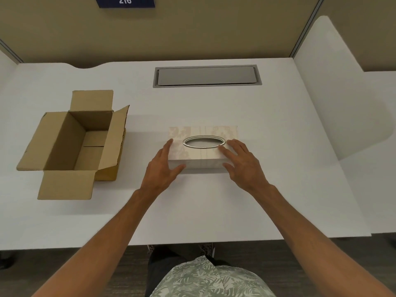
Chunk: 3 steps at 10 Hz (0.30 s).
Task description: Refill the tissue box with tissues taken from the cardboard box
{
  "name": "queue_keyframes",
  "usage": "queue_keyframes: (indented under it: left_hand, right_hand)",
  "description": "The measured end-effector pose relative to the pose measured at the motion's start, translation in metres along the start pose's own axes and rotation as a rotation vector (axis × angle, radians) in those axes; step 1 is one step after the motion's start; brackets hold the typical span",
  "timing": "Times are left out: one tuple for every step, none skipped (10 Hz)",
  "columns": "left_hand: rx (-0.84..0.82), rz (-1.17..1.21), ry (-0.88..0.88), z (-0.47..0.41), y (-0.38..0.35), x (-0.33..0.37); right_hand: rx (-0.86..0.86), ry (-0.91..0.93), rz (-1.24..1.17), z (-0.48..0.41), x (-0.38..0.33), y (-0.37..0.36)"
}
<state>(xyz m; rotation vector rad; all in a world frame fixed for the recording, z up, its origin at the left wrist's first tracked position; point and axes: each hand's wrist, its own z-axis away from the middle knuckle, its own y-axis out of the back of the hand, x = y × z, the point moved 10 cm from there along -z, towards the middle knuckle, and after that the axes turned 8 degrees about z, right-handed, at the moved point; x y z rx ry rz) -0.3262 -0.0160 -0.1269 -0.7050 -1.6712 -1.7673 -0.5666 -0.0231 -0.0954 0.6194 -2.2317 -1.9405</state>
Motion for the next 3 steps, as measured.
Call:
queue_keyframes:
  left_hand:
    - [0.007,0.007,0.012,0.003,0.008,0.004]
    - [0.042,-0.043,-0.062,-0.003,0.017,0.019]
    - [0.052,-0.139,-0.150,-0.011,0.026,0.043]
  right_hand:
    - [-0.006,-0.003,0.008,0.001,-0.001,0.006]
    - [0.064,0.017,0.044,-0.009,-0.002,0.022]
    - [0.002,-0.013,0.014,-0.026,-0.003,0.034]
